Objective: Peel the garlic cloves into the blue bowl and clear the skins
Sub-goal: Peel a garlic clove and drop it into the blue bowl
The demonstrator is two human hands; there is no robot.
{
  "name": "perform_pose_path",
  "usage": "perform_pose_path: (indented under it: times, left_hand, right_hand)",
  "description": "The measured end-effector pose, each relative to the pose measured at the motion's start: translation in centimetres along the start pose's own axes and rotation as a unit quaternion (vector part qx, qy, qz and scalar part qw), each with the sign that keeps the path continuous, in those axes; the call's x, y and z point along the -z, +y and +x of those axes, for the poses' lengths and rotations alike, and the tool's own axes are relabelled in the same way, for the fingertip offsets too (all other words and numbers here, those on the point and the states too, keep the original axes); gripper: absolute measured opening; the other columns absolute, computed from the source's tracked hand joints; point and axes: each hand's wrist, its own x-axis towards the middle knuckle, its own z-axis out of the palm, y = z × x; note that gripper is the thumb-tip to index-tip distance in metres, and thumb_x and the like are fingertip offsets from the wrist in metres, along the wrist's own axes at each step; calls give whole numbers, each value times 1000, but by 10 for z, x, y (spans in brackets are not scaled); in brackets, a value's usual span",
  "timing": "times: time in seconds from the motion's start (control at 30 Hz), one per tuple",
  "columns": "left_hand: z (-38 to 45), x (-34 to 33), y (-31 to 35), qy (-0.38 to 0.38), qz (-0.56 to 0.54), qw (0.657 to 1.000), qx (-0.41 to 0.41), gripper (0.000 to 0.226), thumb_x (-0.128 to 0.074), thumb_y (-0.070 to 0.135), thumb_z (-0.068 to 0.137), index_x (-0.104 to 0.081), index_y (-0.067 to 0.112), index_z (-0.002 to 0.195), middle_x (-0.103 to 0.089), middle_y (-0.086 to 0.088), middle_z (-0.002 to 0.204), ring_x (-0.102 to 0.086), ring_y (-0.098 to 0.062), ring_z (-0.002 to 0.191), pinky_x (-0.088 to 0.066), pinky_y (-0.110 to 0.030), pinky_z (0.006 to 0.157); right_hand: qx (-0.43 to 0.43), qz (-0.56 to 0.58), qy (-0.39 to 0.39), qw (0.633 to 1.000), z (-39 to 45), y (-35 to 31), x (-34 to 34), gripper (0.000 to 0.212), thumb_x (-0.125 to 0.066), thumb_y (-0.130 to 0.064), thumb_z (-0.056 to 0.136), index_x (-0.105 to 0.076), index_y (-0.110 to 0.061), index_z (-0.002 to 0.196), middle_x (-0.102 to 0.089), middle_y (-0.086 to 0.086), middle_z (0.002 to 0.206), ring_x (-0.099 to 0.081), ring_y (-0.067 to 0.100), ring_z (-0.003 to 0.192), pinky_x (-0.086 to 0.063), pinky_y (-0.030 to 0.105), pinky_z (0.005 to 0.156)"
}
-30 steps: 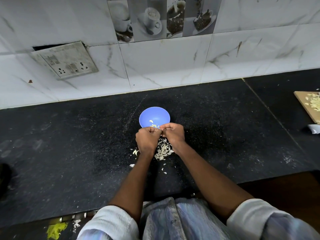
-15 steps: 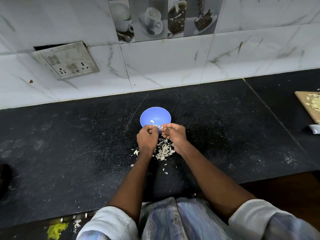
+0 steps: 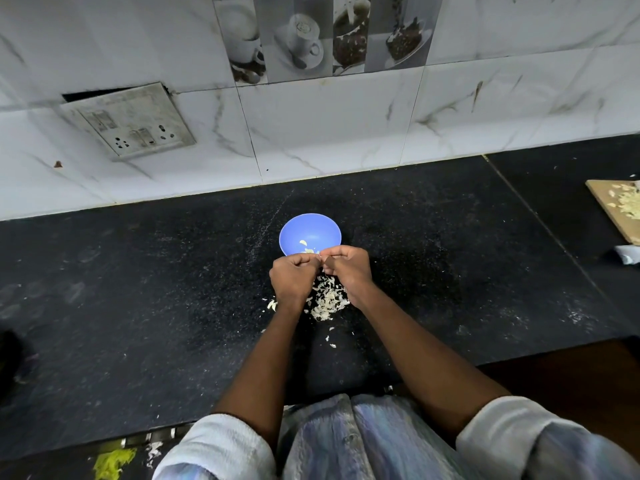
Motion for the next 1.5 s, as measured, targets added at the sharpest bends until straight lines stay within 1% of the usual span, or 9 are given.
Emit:
perform_pose_path:
  times: [0.17, 0.37, 0.77, 0.87, 0.97, 1.03, 1.2, 1.37, 1.5]
  left_hand:
    - [0, -1, 0, 4, -1, 1000, 20, 16, -79, 26, 78, -81, 20, 63, -72, -1, 58, -62, -10, 54, -62, -40, 67]
    - [-3, -1, 1, 0, -9, 1000, 8, 14, -84, 28, 78, -83, 20, 67, -74, 5, 61, -70, -13, 60, -64, -41, 68]
    - [-9, -3, 2, 2, 9, 998, -56, 20, -84, 21, 83, -80, 17, 64, -70, 7, 56, -54, 2, 48, -50, -21, 56]
    - [-7, -4, -3, 4, 24, 997, -73, 28, -82, 24, 84, -74, 12, 61, -62, -1, 51, -41, -1, 48, -44, -23, 53]
    - [-6, -5, -7, 18, 23, 996, -90, 33, -79, 21, 86, -67, 15, 56, -46, 9, 46, -36, -2, 49, -41, -26, 54]
    - [-6, -5, -7, 18, 10, 997, -78, 35, -78, 21, 88, -66, 15, 55, -46, 11, 45, -38, -2, 48, -42, -26, 55]
    - [-3, -5, -8, -1, -55, 998, -13, 15, -84, 22, 85, -81, 17, 72, -72, 3, 60, -58, -6, 53, -52, -28, 60]
    - [-6, -1, -5, -51, -203, 974, 84, 8, -81, 8, 89, -82, 1, 86, -77, -17, 79, -67, -17, 66, -59, -27, 66]
    - [-8, -1, -3, -23, -143, 987, 76, 11, -77, 10, 91, -81, 2, 84, -79, -13, 77, -72, -19, 65, -63, -36, 73]
  right_hand:
    - [10, -15, 29, 999, -2, -3, -5, 15, -70, 5, 88, -75, -8, 83, -76, 15, 83, -67, 17, 69, -59, 25, 66]
    - [15, -32, 43, 998, -3, -3, -5, 16, -70, 5, 87, -75, -9, 81, -75, 11, 78, -65, 13, 62, -57, 23, 62]
    - [-17, -8, 41, 999, -2, 0, -5, 21, -63, 11, 79, -76, -5, 79, -76, 9, 77, -66, 12, 63, -53, 23, 60]
    - [-18, -3, 41, 999, -2, 1, -5, 16, -66, 8, 81, -77, -4, 81, -75, 8, 74, -62, 9, 58, -52, 23, 59]
    - [-15, 14, 44, 999, -2, -1, -3, 13, -67, 7, 84, -76, -2, 86, -74, 9, 72, -63, 11, 59, -54, 24, 62]
    - [-15, 21, 48, 999, 0, -2, -5, 15, -65, 7, 85, -76, -2, 89, -75, 11, 74, -66, 13, 64, -56, 25, 65]
    - [-15, 21, 35, 999, 0, -4, -5, 22, -61, 10, 82, -76, -4, 90, -77, 12, 80, -68, 14, 67, -56, 24, 64]
    - [-24, 32, -1, 999, -1, -6, -1, 26, -54, 12, 85, -74, -4, 89, -73, 12, 78, -66, 16, 69, -58, 28, 68]
    - [-24, 19, -21, 999, -4, -5, 0, 24, -57, 12, 87, -75, -1, 95, -75, 12, 81, -66, 13, 68, -58, 22, 66]
